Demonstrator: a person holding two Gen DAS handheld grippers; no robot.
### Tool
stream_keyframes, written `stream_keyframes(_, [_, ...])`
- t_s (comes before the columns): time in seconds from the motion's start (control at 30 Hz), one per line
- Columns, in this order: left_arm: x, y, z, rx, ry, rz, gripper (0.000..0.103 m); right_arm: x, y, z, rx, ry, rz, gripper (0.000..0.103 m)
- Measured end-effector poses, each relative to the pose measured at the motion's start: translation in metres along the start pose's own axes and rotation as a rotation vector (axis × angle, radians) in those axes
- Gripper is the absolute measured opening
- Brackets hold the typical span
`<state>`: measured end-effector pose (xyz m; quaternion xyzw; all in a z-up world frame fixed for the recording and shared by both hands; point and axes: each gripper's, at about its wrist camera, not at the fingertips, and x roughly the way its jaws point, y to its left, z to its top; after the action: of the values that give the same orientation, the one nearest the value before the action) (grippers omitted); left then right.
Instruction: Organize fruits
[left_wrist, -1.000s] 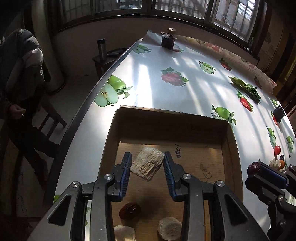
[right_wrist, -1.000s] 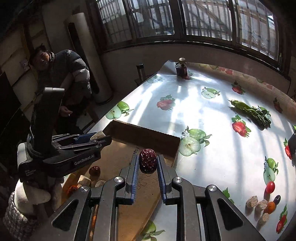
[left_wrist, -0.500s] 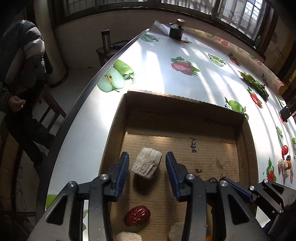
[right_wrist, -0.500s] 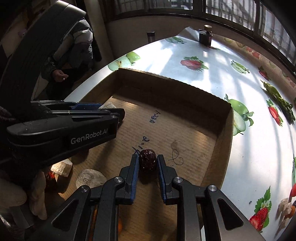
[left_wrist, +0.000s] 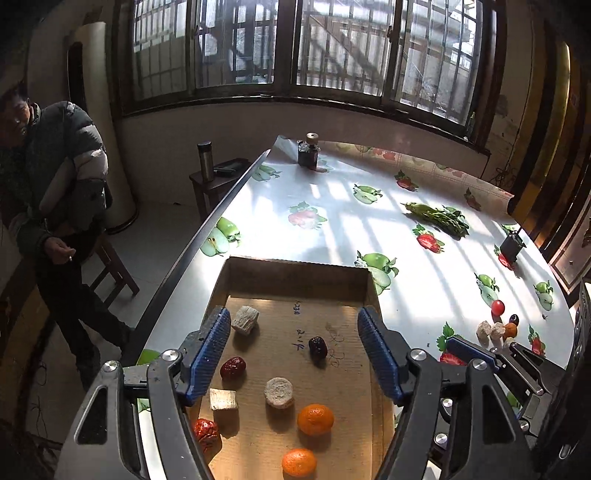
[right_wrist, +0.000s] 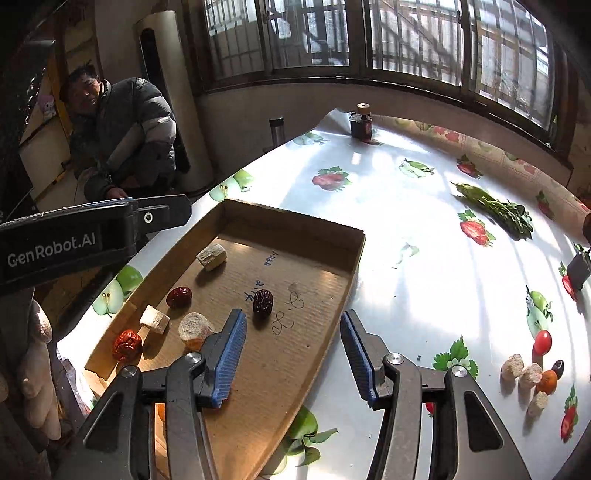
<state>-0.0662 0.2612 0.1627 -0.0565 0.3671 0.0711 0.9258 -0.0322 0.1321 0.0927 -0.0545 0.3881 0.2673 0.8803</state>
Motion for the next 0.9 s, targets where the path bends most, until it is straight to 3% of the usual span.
stream_keyframes(0.1, [-0.048, -0.035, -0.019, 0.049, -0.091, 0.005, 0.093, -0.045, -0.019, -0.009, 0.043, -0.065, -0.046, 0.057])
stream_keyframes(0.27, [-0.109, -0.08, -0.063, 0.118, -0.199, -0.037, 0.093, -0.138, -0.053, -0.032, 0.097, -0.207, -0.157, 0.057])
stream_keyframes(0.4, [-0.138, -0.097, -0.081, 0.114, -0.26, -0.051, 0.093, -0.213, -0.078, -0.04, 0.112, -0.33, -0.268, 0.058])
stream_keyframes(0.57, [-0.158, -0.11, -0.091, 0.143, -0.303, -0.021, 0.093, -0.309, -0.111, -0.033, 0.203, -0.502, -0.362, 0.067])
stream_keyframes(0.63, [-0.161, -0.112, -0.092, 0.142, -0.315, -0.002, 0.093, -0.34, -0.117, -0.029, 0.213, -0.559, -0.393, 0.076])
stream_keyframes(0.77, [-0.16, -0.116, -0.088, 0.136, -0.319, 0.025, 0.093, -0.372, -0.125, -0.026, 0.215, -0.608, -0.437, 0.087])
stream_keyframes(0.9, [-0.141, -0.122, -0.081, 0.139, -0.289, 0.033, 0.093, -0.351, -0.14, -0.034, 0.226, -0.554, -0.433, 0.09])
